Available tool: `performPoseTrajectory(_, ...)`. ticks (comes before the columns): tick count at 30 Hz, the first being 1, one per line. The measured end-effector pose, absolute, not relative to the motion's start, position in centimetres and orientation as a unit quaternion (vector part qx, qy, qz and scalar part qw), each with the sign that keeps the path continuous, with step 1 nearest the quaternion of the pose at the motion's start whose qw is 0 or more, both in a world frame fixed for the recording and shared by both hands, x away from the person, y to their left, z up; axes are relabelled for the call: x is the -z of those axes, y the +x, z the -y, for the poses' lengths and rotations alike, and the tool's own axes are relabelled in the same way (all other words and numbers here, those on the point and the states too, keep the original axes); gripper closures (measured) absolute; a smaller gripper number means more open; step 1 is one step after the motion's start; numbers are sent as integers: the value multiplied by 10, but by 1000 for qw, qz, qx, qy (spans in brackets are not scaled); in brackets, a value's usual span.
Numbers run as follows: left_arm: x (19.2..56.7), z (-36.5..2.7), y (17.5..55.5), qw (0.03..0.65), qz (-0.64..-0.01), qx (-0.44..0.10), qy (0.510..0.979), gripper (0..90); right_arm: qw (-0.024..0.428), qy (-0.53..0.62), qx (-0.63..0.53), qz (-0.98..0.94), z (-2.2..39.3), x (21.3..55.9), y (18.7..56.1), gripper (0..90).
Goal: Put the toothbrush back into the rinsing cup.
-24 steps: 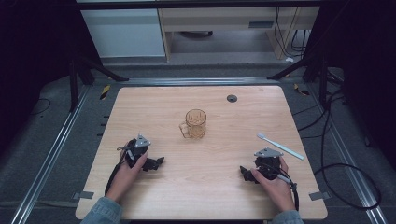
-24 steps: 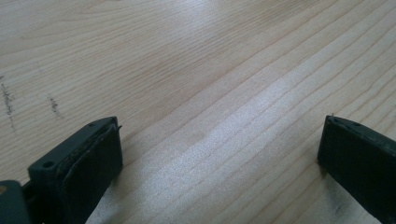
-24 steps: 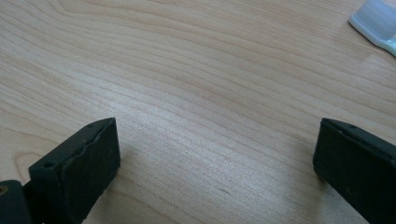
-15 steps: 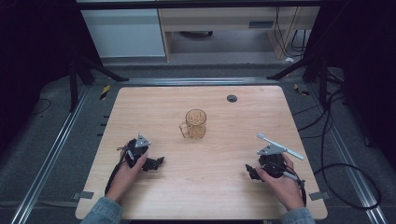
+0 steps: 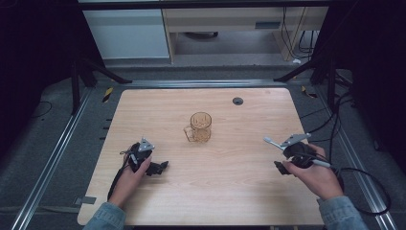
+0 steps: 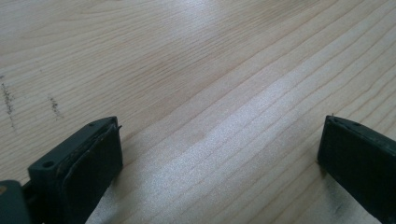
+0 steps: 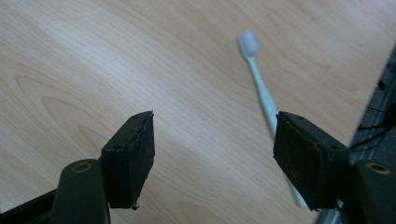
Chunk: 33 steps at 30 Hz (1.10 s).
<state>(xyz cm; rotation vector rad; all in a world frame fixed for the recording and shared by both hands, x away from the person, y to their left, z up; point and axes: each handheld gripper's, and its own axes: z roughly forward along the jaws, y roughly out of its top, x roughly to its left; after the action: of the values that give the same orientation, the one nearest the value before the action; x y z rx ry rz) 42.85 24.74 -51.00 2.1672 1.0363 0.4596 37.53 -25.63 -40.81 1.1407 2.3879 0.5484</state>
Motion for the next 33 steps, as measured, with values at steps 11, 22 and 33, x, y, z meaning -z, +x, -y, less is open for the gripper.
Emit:
performPoseTrajectory(11,510,-247,428,341,-399,-177,833,0,206,394,-144,-884,267,369,411,325)
performPoseTrajectory(22,510,-247,428,342,-399,-178,832,0,160,386,-106,-902,271,370,455,375)
performPoseTrajectory(33,510,-247,429,342,-398,-179,832,0,119,374,-88,-915,270,388,476,496)
